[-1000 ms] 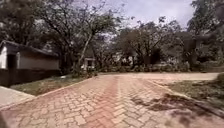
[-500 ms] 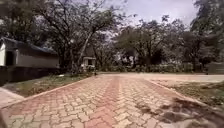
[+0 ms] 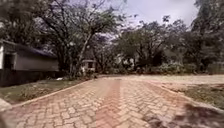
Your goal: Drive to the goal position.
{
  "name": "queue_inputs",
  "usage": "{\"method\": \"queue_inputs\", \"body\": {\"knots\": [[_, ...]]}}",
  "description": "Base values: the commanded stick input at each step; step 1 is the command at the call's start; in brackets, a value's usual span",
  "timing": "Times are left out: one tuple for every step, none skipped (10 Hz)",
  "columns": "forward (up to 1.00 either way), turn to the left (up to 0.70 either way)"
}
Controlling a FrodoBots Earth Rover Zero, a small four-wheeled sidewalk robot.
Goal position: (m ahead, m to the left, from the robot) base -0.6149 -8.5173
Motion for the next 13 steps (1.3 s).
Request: {"method": "queue_inputs", "body": {"knots": [[0.7, -0.35], [0.7, -0.18], [0.7, 0.0], [0.7, 0.0], [0.7, 0.0], [0.7, 0.0], [0.7, 0.0], [0.7, 0.0], [0.7, 0.0], [0.7, 0.0], [0.7, 0.0], [0.7, 0.0], [0.7, 0.0]]}}
